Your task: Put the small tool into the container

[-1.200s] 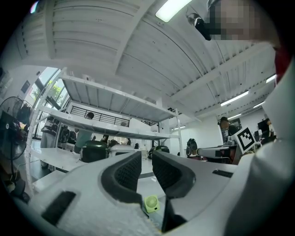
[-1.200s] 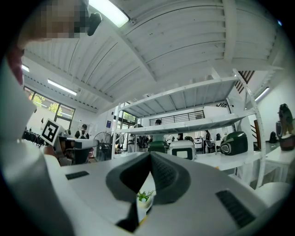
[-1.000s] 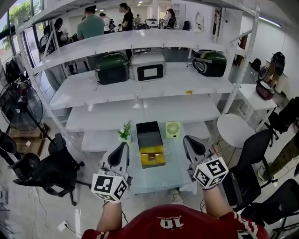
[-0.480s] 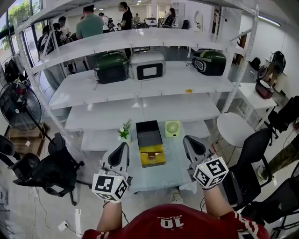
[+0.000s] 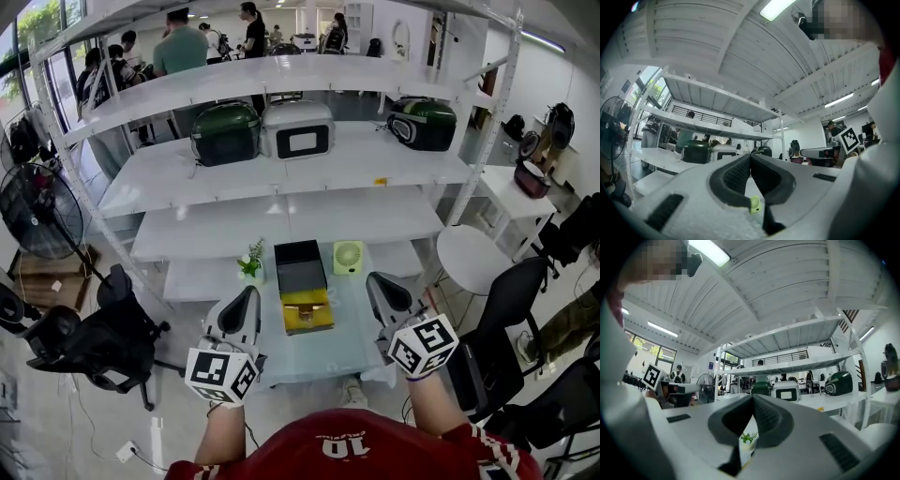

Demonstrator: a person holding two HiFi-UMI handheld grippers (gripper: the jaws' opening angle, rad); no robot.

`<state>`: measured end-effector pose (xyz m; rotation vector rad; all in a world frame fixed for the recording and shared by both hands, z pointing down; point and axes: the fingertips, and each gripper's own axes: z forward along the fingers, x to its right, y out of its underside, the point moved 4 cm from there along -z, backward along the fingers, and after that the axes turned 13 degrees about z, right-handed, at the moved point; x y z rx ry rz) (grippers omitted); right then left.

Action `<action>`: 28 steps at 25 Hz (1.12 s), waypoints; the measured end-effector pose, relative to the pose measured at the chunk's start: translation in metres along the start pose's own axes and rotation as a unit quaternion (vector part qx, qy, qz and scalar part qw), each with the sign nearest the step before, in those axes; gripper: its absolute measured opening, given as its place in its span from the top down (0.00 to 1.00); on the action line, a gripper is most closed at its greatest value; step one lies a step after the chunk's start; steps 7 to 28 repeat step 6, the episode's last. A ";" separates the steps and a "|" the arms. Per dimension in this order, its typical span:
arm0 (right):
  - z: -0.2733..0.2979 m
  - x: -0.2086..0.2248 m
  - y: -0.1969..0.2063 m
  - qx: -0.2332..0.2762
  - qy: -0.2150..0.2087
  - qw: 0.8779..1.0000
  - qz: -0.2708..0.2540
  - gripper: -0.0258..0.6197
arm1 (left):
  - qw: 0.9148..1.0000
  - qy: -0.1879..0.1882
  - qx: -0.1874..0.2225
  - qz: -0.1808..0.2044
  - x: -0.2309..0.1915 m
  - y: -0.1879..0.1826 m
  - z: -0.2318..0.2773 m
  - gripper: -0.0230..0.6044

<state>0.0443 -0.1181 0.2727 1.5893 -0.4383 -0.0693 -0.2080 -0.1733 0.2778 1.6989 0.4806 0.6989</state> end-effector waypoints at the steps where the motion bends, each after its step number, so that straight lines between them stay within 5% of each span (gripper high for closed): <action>1: 0.000 0.000 0.001 0.000 0.000 1.000 0.000 0.96 | 1.000 0.001 0.000 0.000 0.000 0.000 0.000 0.97; 28: -0.001 -0.001 0.002 0.000 -0.001 1.000 0.001 0.96 | 1.000 0.004 -0.002 -0.003 0.001 0.003 -0.001 0.97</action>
